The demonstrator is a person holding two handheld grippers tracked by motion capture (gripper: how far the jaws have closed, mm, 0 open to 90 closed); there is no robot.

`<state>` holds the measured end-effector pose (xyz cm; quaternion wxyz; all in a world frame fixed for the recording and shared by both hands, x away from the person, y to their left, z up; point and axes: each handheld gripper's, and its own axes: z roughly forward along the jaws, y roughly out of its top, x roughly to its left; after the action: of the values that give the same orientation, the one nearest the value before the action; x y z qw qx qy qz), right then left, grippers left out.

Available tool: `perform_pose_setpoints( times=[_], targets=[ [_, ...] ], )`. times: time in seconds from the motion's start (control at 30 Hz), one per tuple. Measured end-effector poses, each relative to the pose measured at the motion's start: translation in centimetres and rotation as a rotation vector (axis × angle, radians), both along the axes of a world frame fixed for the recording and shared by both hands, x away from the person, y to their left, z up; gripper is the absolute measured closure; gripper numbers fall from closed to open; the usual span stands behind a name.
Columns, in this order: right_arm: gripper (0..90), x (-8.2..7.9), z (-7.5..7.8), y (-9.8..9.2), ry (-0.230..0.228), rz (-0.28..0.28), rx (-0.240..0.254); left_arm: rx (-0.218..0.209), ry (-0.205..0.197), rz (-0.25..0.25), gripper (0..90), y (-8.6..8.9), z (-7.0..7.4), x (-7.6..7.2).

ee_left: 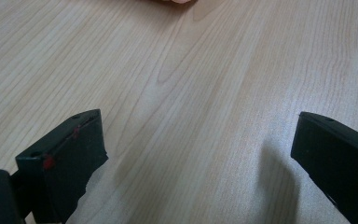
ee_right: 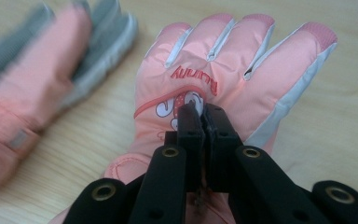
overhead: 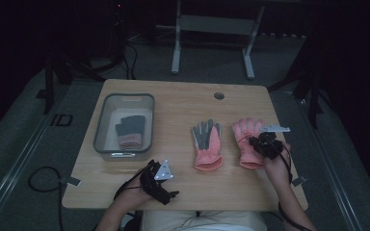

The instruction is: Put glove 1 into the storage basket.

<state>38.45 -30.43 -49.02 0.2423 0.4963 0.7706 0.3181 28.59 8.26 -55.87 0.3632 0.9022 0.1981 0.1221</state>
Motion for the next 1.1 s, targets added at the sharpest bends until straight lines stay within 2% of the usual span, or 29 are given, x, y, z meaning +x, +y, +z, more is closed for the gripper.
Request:
perform_pose_setpoints(
  times=[0.2,0.37,0.63,0.87,1.0,1.1],
  targets=[
    [86.5,-0.4,3.5,0.7,-0.066,0.008,0.026,0.004,-0.002,0.0,2.5,-0.1,0.0,0.0],
    [86.5,-0.5,5.5,2.0,-0.099,0.023,0.047,0.003,-0.004,0.001,2.5,0.0,0.0,0.0],
    [86.4,-0.7,8.1,5.3,-0.134,0.051,0.069,0.006,-0.005,0.0,2.5,-0.1,0.0,0.0],
    [86.4,-0.9,8.8,8.4,-0.131,0.072,0.079,0.0,-0.006,0.001,2.5,0.0,0.0,0.0],
    [86.4,-1.0,8.5,10.3,-0.11,0.081,0.098,0.003,-0.011,-0.001,2.5,0.0,0.0,0.0],
    [86.3,-1.1,7.8,11.8,-0.093,0.084,0.085,0.005,-0.01,-0.001,2.5,0.0,0.0,-0.1]
  ],
)
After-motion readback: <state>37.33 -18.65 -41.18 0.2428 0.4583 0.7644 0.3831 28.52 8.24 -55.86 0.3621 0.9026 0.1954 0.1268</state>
